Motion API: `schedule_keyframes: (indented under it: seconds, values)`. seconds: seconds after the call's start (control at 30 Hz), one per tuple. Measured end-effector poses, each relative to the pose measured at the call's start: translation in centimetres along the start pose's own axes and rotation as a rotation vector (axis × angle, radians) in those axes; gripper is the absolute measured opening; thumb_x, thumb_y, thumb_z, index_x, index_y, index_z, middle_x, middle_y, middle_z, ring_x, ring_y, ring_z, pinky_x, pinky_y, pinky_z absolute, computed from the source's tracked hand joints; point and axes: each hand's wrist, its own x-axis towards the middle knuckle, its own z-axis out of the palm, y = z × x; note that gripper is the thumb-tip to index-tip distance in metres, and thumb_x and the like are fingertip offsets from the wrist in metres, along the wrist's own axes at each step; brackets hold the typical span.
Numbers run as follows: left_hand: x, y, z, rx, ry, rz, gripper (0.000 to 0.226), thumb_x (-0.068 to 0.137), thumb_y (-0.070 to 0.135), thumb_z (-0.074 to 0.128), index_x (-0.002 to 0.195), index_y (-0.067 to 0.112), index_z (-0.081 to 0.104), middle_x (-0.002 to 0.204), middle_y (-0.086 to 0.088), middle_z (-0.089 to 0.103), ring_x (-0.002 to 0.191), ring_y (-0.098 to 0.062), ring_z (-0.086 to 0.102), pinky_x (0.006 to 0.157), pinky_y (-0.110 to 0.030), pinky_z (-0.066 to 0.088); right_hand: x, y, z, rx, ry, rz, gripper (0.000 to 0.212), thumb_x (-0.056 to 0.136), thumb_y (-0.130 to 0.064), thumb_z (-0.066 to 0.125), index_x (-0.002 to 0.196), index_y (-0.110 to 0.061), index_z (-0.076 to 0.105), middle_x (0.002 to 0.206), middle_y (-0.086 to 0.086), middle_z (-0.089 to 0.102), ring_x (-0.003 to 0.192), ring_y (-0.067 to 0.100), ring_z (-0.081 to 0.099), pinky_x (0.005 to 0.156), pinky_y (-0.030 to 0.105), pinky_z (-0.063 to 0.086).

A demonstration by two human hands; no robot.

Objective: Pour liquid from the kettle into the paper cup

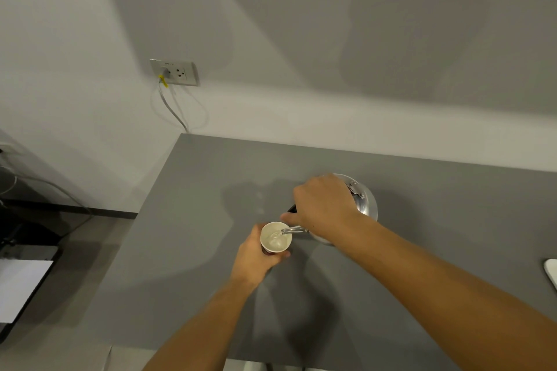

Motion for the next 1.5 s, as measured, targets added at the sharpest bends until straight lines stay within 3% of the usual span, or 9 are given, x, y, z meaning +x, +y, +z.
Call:
schedule_keyframes:
  seconds: [0.23, 0.43, 0.57, 0.73, 0.97, 1.07, 1.5]
  values:
    - [0.0, 0.0, 0.0, -0.001, 0.002, -0.011, 0.059, 0.063, 0.029, 0.096, 0.101, 0.050, 0.056, 0.090, 0.025, 0.074, 0.083, 0.010, 0.067, 0.062, -0.006, 0.048, -0.1, -0.1, 0.1, -0.019, 0.014, 0.004, 0.059, 0.083, -0.057, 0.060, 0.046, -0.020, 0.030, 0.043, 0.000, 0.025, 0.039, 0.015, 0.019, 0.043, 0.032, 0.007]
    - [-0.2, 0.3, -0.1, -0.007, 0.002, -0.016, 0.058, 0.065, 0.025, 0.095, 0.101, 0.048, 0.056, 0.095, 0.015, 0.075, 0.081, 0.009, 0.067, 0.059, -0.007, 0.049, 0.3, -0.3, 0.5, -0.029, 0.007, -0.007, 0.060, 0.082, -0.058, 0.059, 0.047, -0.020, 0.029, 0.044, 0.000, 0.025, 0.040, 0.016, 0.019, 0.043, 0.032, 0.008]
    - [-0.2, 0.5, -0.1, 0.006, -0.008, -0.023, 0.057, 0.066, 0.027, 0.095, 0.102, 0.047, 0.055, 0.096, 0.012, 0.075, 0.081, 0.006, 0.068, 0.056, -0.008, 0.050, 0.4, -0.4, 0.8, -0.026, 0.005, -0.013, 0.059, 0.081, -0.058, 0.060, 0.047, -0.020, 0.030, 0.044, 0.000, 0.026, 0.040, 0.017, 0.020, 0.047, 0.033, 0.018]
    - [-0.3, 0.6, -0.1, 0.018, -0.010, -0.025, 0.057, 0.067, 0.025, 0.095, 0.102, 0.046, 0.054, 0.096, 0.014, 0.074, 0.080, 0.013, 0.065, 0.057, -0.005, 0.047, 0.5, -0.4, 0.8, -0.037, 0.002, -0.010, 0.059, 0.082, -0.059, 0.059, 0.047, -0.020, 0.030, 0.044, 0.000, 0.026, 0.040, 0.016, 0.020, 0.045, 0.032, 0.012]
    - [-0.3, 0.6, -0.1, -0.009, -0.007, -0.031, 0.055, 0.066, 0.026, 0.095, 0.098, 0.047, 0.056, 0.093, 0.010, 0.075, 0.078, 0.004, 0.068, 0.053, -0.008, 0.049, 0.6, -0.5, 0.6, -0.043, -0.003, -0.017, 0.060, 0.082, -0.059, 0.059, 0.048, -0.021, 0.028, 0.045, -0.001, 0.026, 0.041, 0.017, 0.020, 0.045, 0.032, 0.008]
    - [-0.3, 0.5, -0.1, -0.015, -0.010, -0.034, 0.055, 0.065, 0.025, 0.095, 0.098, 0.047, 0.056, 0.091, 0.009, 0.075, 0.071, 0.008, 0.067, 0.053, -0.009, 0.049, 0.6, -0.6, 0.7, -0.046, -0.004, -0.017, 0.060, 0.082, -0.059, 0.059, 0.048, -0.021, 0.029, 0.045, 0.001, 0.030, 0.041, 0.018, 0.023, 0.045, 0.033, 0.010]
    - [-0.1, 0.3, -0.1, 0.014, -0.007, -0.021, 0.056, 0.065, 0.025, 0.095, 0.102, 0.042, 0.056, 0.095, 0.015, 0.074, 0.082, 0.011, 0.066, 0.064, -0.005, 0.047, 1.0, -0.8, 0.8, -0.048, -0.007, -0.028, 0.057, 0.083, -0.056, 0.059, 0.048, -0.021, 0.030, 0.046, -0.001, 0.028, 0.041, 0.016, 0.021, 0.044, 0.032, 0.009]
